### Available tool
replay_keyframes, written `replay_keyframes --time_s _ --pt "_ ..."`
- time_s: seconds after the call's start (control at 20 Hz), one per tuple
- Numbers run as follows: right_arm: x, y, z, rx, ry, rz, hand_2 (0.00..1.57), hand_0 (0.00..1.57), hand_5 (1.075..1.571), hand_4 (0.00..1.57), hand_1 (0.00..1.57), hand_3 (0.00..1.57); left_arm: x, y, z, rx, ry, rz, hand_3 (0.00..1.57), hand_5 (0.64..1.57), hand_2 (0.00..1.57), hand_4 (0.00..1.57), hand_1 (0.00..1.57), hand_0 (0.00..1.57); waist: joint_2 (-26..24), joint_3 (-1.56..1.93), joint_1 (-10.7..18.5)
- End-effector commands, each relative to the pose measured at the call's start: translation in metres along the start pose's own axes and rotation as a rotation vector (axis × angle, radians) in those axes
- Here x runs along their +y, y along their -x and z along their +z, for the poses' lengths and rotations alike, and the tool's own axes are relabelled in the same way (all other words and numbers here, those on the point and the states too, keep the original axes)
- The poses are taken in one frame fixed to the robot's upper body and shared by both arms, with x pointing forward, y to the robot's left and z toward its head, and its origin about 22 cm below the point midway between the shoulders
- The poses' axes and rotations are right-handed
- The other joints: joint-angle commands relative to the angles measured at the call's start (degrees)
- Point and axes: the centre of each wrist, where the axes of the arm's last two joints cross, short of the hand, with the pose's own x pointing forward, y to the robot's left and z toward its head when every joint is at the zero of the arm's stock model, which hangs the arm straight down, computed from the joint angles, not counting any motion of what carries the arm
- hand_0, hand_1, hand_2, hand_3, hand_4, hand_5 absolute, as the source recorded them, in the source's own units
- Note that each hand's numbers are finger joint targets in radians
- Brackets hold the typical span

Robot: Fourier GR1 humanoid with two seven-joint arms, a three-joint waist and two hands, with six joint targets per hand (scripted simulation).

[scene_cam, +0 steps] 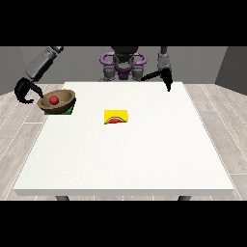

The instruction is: Pick the cup and pour the ball into the bowl, then pick the bowl and place it on the pad

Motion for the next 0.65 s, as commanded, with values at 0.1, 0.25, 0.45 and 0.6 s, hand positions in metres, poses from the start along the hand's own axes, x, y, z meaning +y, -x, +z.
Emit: replay_keyframes --time_s 0.1,0.25,0.45,0.6 --pt "-0.001 -0.005 -0.001 -0.023 0.031 0.032 0.38 0.00 1.478 0.00 0.00 0.22 0.019 -0.005 -0.006 0.010 -0.025 -0.014 0.00 1.565 0.00 0.00 0.00 0.00 0.2 -0.01 -1.3" --pt "-0.008 -0.028 -0.004 -0.026 0.024 0.042 0.36 0.00 1.489 0.00 0.00 0.26 0.002 -0.011 0.005 0.001 -0.037 -0.023 0.00 1.568 0.00 0.00 0.00 0.00 0.0 0.00 -1.5" --pt "-0.025 -0.057 -0.002 -0.067 0.007 0.012 0.26 0.00 1.504 0.00 0.00 0.21 0.004 -0.018 0.003 -0.010 -0.043 0.000 0.00 1.569 0.00 0.00 0.00 0.00 -0.2 0.02 -2.2" --pt "-0.044 -0.081 0.004 -0.051 -0.078 -0.019 0.19 0.00 1.503 0.00 0.00 0.29 -0.009 0.020 0.032 0.126 -0.002 0.030 0.00 1.569 0.00 0.00 0.00 0.00 -6.6 -0.12 -2.9"
